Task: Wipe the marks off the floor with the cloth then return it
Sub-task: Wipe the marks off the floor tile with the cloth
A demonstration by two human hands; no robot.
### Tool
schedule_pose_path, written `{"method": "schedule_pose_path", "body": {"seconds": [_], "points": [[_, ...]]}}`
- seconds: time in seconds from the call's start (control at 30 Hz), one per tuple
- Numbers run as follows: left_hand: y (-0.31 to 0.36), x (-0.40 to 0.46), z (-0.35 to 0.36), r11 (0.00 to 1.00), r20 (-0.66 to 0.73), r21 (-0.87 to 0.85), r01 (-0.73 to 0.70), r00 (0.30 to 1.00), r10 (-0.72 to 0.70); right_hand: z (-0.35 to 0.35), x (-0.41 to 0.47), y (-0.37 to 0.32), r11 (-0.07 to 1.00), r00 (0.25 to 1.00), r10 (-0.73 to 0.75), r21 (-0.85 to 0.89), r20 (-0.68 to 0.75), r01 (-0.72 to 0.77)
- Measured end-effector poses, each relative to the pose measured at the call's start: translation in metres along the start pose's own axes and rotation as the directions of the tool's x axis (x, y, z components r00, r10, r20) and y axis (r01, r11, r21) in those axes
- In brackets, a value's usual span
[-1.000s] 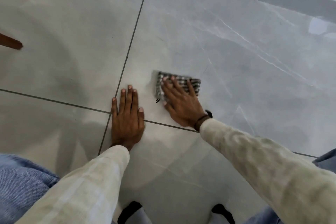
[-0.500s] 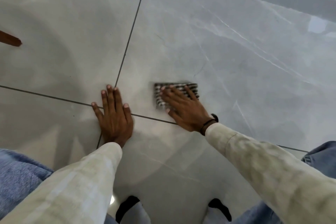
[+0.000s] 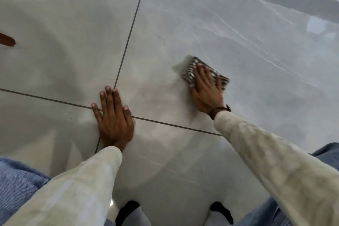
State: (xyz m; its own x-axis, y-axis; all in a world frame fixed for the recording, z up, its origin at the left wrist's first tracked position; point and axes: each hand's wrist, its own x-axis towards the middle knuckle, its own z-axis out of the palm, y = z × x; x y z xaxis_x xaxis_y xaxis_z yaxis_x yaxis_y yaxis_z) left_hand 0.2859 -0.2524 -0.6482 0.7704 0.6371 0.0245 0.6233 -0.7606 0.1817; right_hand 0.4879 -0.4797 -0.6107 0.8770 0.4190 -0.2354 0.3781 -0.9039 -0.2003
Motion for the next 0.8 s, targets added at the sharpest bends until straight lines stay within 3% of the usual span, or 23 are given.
{"method": "schedule_pose_path", "body": {"seconds": [0.13, 0.2, 0.27, 0.33, 0.4, 0.47, 0.63, 0.8], "points": [[0.0, 0.0, 0.0, 1.0, 0.017, 0.01, 0.006, 1.0, -0.006, 0.015, -0.089, 0.002, 0.958, 0.953, 0.287, 0.004, -0.098, -0.288], [0.002, 0.001, -0.001, 1.0, 0.014, 0.007, 0.013, 1.0, -0.014, 0.029, -0.119, -0.029, 0.944, 0.939, 0.329, 0.037, -0.102, -0.327], [0.002, 0.001, -0.003, 1.0, 0.017, 0.003, 0.018, 1.0, -0.018, 0.039, -0.121, -0.06, 0.97, 0.965, 0.239, 0.068, -0.109, -0.233], [0.002, 0.001, -0.003, 1.0, 0.021, 0.014, 0.019, 1.0, -0.02, 0.041, -0.1, -0.077, 0.999, 0.997, 0.029, 0.037, -0.078, -0.026], [0.002, 0.001, -0.003, 1.0, 0.03, 0.021, 0.013, 0.999, -0.014, 0.032, -0.066, -0.069, 0.983, 0.981, -0.186, -0.002, -0.05, 0.186], [0.0, 0.0, -0.001, 0.999, 0.029, 0.032, 0.01, 1.0, -0.011, 0.018, -0.03, -0.042, 0.967, 0.964, -0.253, -0.047, -0.08, 0.25], [0.0, 0.0, 0.0, 1.0, 0.027, 0.025, -0.004, 1.0, 0.003, -0.012, -0.035, 0.027, 0.98, 0.977, 0.142, -0.115, -0.162, -0.161], [0.004, 0.001, -0.004, 0.999, 0.027, 0.045, -0.003, 1.0, 0.001, 0.011, -0.097, -0.022, 0.977, 0.982, 0.083, -0.179, -0.172, -0.114]]}}
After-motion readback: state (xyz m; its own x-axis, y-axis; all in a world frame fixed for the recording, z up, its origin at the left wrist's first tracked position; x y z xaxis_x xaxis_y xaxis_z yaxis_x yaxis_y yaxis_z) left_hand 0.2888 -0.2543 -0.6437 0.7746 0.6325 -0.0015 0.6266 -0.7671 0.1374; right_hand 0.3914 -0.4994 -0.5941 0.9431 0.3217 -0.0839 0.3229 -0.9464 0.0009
